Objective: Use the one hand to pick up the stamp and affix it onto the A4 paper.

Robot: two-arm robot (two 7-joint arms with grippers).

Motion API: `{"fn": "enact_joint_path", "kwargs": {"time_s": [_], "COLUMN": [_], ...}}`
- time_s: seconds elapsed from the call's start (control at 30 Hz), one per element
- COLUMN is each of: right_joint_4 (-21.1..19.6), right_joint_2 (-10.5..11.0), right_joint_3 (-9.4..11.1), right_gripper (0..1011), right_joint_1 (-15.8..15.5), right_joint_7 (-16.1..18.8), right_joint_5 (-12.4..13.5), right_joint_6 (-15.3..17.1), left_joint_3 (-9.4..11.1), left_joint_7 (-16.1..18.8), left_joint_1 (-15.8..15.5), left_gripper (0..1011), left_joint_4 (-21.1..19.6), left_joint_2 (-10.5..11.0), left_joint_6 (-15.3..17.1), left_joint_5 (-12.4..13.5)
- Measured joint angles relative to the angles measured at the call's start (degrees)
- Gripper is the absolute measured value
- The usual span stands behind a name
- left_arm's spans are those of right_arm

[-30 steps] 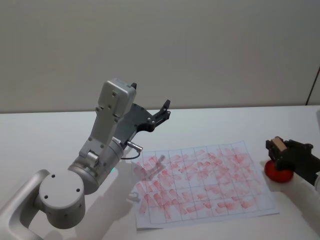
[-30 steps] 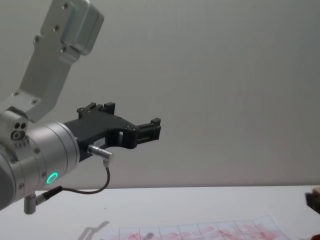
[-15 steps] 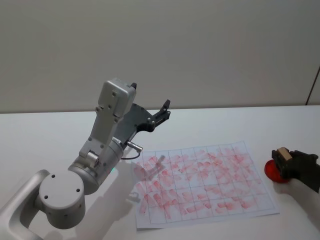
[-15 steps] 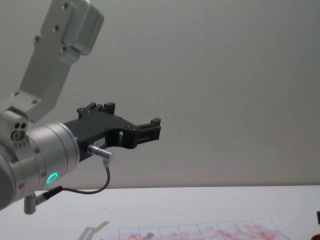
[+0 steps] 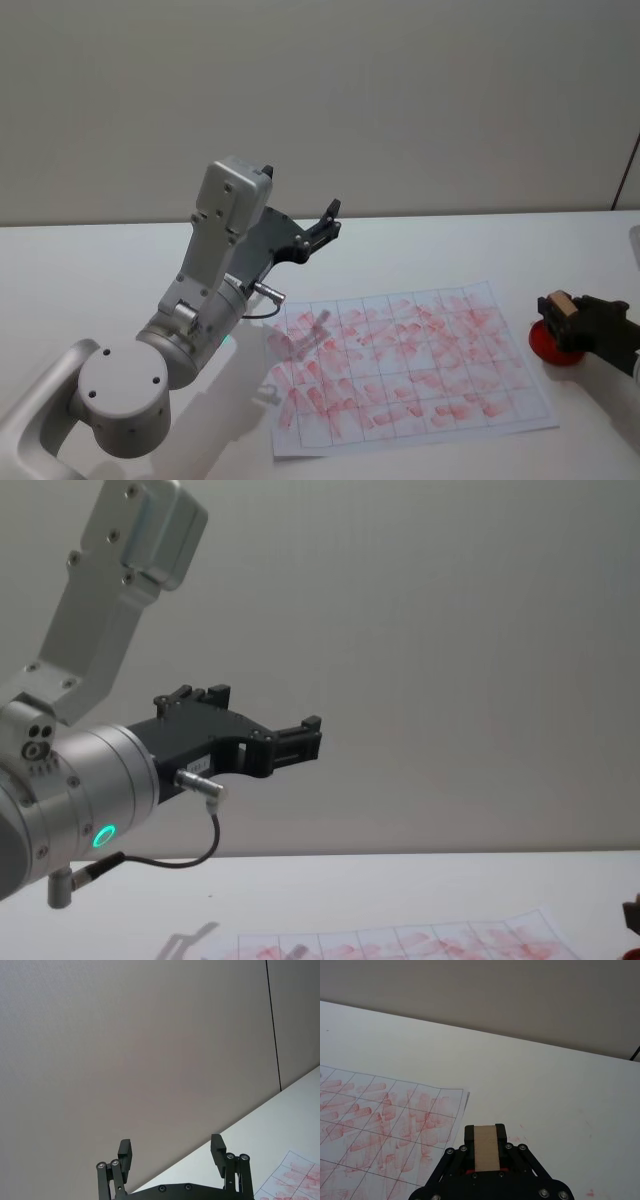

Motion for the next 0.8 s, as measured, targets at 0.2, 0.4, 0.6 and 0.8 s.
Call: {"fn": "enact_joint_path", "kwargs": {"time_s": [0.2, 0.4, 0.6, 0.8], "right_joint_4": [0.5, 0.7, 0.9, 1.0], "right_joint_2": [-0.1, -0.2, -0.2, -0.3], "right_joint_3": [-0.1, -0.1, -0.1, -0.2], "right_gripper": [221, 299, 503, 705], "right_joint_1": [0.6, 0.9, 1.1, 1.2], "right_joint_7": [0.7, 1.1, 1.3, 1.5], "right_joint_5": [-0.6, -1.0, -1.3, -1.4], "right_joint_6": [0.4, 0.6, 0.8, 0.8], "left_joint_3": [0.0, 0.0, 0.0, 0.0], "left_joint_7": [0.0, 0.0, 0.0, 0.0], "left_joint_1": [0.0, 0.0, 0.0, 0.0], "left_gripper": [1001, 1001, 1001, 1001], "left_joint_4": [0.0, 0.0, 0.0, 0.0], "left_joint_2": [0.0, 0.0, 0.0, 0.0], "left_joint_6": [0.0, 0.0, 0.0, 0.0], "left_joint_5": [0.0, 0.0, 0.0, 0.0]}}
